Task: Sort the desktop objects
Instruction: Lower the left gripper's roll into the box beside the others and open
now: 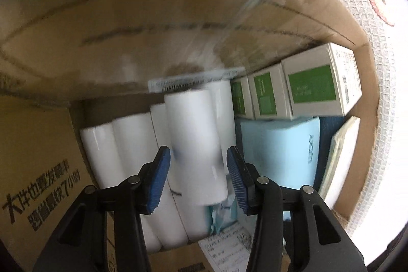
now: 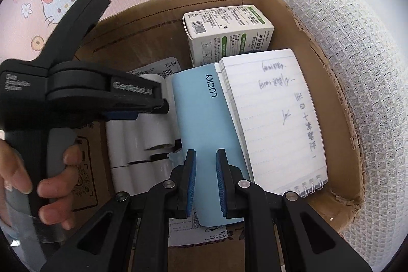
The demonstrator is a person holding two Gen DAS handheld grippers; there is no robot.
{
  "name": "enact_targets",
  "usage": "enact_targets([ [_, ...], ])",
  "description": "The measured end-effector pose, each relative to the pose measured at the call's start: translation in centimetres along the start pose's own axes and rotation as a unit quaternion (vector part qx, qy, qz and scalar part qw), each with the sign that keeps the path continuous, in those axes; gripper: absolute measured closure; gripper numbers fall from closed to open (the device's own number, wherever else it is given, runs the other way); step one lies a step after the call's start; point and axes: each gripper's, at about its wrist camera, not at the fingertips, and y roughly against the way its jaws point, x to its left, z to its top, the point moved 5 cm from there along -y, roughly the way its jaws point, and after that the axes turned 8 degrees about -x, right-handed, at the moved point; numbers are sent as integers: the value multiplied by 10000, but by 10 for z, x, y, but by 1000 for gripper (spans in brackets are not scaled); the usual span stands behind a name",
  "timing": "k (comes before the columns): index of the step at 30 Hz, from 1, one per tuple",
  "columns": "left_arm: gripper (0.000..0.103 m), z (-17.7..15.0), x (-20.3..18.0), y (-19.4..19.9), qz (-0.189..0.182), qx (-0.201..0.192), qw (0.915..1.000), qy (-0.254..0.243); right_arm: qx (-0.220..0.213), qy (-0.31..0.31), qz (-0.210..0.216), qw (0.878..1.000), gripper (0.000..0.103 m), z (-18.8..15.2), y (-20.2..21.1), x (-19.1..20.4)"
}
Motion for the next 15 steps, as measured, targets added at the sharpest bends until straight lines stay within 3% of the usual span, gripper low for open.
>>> enact_targets([
  [3,53,-3,3,6,-271,16,9996,74,19,7,-21,10000,90,10,-14,14],
  [5,63,-4,3,10,-294,-27,9996,-8,29,-1,-14,10000,90,11,-14,14],
  [6,74,-5,3,12,-193,-78,9997,-95,24,2,-12,10000,90,12,-13,14],
  [10,74,-4,4,15,-165,-200,9993,-277,-35,107,-22,9999,90,-8,-3,9],
  [15,74,-9,7,18,-261,-7,9993,-274,-42,242,-65,9997,90,-3,-1,39],
])
